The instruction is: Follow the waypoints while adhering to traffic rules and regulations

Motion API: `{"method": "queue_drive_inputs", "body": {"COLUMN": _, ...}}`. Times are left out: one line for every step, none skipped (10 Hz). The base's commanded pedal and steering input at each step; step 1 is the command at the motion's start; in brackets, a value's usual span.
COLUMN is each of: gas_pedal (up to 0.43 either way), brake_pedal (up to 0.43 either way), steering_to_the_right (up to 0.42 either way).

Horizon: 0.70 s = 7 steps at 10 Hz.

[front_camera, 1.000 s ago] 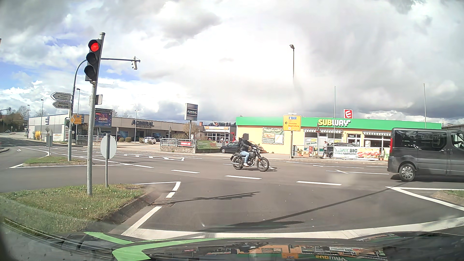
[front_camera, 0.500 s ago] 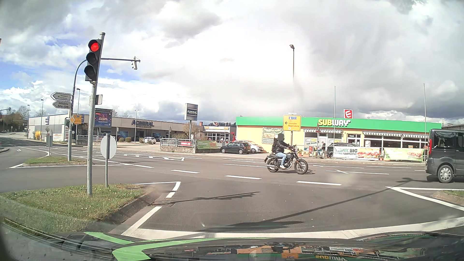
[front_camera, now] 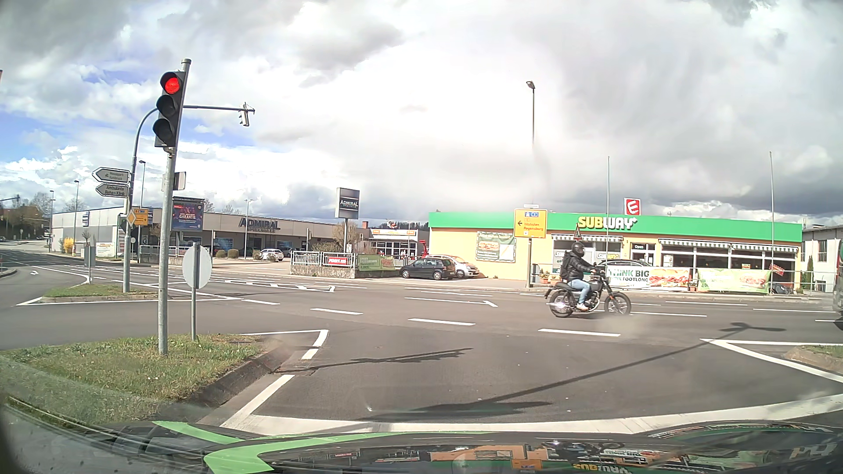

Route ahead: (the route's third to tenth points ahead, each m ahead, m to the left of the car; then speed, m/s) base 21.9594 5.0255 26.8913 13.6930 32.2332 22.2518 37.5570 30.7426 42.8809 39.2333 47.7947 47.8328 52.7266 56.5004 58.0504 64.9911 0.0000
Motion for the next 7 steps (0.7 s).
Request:
{"method": "queue_drive_inputs", "body": {"gas_pedal": 0.000, "brake_pedal": 0.311, "steering_to_the_right": 0.012}}
{"method": "queue_drive_inputs", "body": {"gas_pedal": 0.000, "brake_pedal": 0.311, "steering_to_the_right": 0.012}}
{"method": "queue_drive_inputs", "body": {"gas_pedal": 0.000, "brake_pedal": 0.311, "steering_to_the_right": 0.012}}
{"method": "queue_drive_inputs", "body": {"gas_pedal": 0.000, "brake_pedal": 0.311, "steering_to_the_right": 0.012}}
{"method": "queue_drive_inputs", "body": {"gas_pedal": 0.000, "brake_pedal": 0.311, "steering_to_the_right": 0.012}}
{"method": "queue_drive_inputs", "body": {"gas_pedal": 0.000, "brake_pedal": 0.311, "steering_to_the_right": 0.012}}
{"method": "queue_drive_inputs", "body": {"gas_pedal": 0.000, "brake_pedal": 0.311, "steering_to_the_right": 0.012}}
